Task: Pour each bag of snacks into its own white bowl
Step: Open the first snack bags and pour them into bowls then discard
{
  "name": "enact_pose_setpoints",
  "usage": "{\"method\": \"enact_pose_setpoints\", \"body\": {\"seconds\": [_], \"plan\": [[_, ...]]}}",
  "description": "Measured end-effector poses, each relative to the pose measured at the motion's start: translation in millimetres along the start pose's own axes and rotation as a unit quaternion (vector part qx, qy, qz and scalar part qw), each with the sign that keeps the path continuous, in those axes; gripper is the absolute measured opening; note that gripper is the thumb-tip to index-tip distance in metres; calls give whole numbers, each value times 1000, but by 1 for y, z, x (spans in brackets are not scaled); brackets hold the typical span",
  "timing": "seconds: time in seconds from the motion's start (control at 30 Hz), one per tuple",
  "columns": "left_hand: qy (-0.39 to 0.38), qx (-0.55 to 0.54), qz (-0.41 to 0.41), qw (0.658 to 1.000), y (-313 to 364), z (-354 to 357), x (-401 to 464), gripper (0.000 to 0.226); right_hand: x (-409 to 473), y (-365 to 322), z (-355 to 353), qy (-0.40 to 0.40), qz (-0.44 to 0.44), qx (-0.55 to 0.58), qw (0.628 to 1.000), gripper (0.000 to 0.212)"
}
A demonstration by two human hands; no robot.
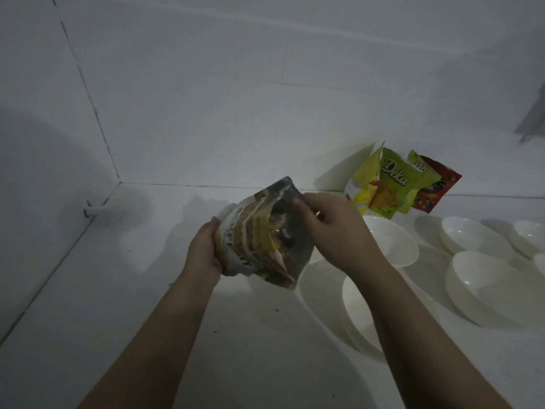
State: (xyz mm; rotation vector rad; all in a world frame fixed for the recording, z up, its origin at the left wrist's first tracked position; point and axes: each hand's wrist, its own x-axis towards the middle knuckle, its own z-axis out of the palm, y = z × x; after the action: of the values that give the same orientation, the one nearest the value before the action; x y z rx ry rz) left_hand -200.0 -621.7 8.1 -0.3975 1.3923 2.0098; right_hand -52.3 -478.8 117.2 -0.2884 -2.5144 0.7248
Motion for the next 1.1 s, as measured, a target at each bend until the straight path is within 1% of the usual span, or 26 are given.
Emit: {"method": "enact_pose_setpoints", "body": {"seconds": [0.1,0.2,0.23,0.33,0.37,0.43,0.53,0.6,0.7,0.87,0.97,1.07,1.1], "plan": [[-7,-63,30,998,2,15,-4,36,16,18,-7,48,-7,-13,999,42],[-19,-79,127,989,2,26,-1,21,31,32,-12,47,-12,4,999,42],[-10,-83,150,985,3,28,1,17,35,36,-12,41,-5,10,999,42],[41,-72,201,976,5,34,4,17,46,45,-17,22,31,25,999,40],[56,-70,224,970,6,35,5,17,49,48,-18,13,50,47,998,36],[87,-72,282,953,7,40,6,20,56,54,-21,-8,92,153,984,24],[138,-59,343,927,6,46,13,21,64,59,-21,-44,125,300,945,33],[167,-56,364,914,6,49,20,22,72,65,-18,-54,130,351,926,31],[173,-43,397,900,6,53,26,22,84,78,-2,-31,117,330,936,25],[170,-22,433,885,16,56,30,23,96,101,29,31,113,253,960,24],[172,-12,446,878,21,53,32,23,94,112,39,34,97,224,969,28],[172,-6,449,877,24,50,34,25,95,120,42,10,92,199,976,34],[170,-3,450,877,25,50,35,26,96,122,43,13,91,195,977,36]]}}
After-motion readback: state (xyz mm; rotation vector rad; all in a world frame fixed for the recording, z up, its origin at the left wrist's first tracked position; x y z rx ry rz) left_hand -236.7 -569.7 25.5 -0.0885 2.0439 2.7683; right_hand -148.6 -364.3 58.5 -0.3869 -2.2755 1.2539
